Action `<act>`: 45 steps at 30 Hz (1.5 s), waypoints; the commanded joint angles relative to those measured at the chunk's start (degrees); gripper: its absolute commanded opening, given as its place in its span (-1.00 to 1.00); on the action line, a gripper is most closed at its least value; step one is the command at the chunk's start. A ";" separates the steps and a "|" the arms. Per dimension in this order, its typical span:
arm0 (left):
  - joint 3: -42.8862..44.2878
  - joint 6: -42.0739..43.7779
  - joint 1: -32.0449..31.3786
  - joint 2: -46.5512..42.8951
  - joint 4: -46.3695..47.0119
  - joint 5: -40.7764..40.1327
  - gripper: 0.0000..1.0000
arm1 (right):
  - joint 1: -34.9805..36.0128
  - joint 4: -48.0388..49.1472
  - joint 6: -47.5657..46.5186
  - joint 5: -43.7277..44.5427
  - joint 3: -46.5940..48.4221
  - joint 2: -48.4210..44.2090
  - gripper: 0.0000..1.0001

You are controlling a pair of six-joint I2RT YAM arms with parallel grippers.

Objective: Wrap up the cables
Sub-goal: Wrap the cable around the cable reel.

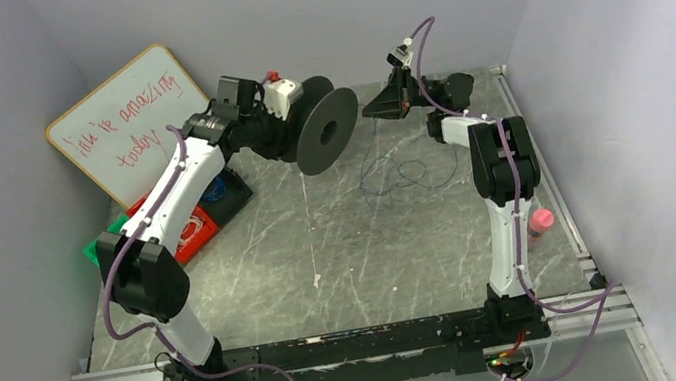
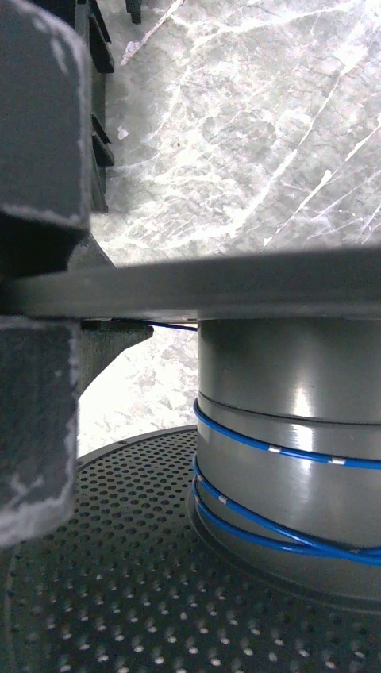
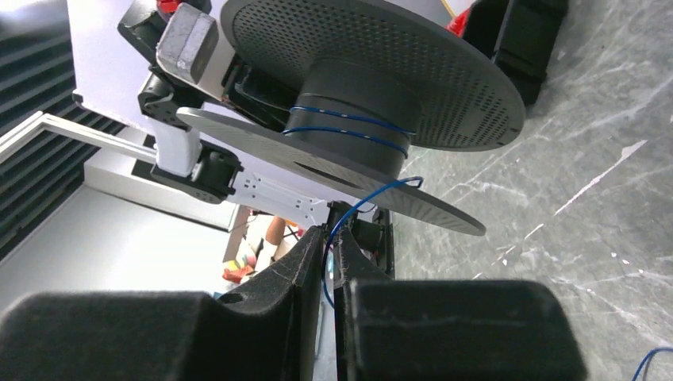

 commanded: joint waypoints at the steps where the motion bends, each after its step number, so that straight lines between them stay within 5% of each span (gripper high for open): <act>1: 1.13 1.14 0.26 -1.00 2.72 0.06 -0.95 | -0.16 8.69 3.98 2.36 0.95 -3.62 -0.71; 15: -0.04 6.11 -3.95 -0.45 2.42 -7.49 -0.95 | -0.43 5.50 3.00 1.84 5.99 -4.91 -0.71; 39: 2.92 -8.82 -5.28 5.95 5.61 -21.64 -0.95 | 12.71 -8.24 -15.98 -0.84 -1.41 -11.99 -0.69; 45: 3.06 -8.75 -5.19 5.00 5.36 -21.46 -0.95 | 9.70 -1.87 -11.41 -2.64 0.85 -11.09 -0.64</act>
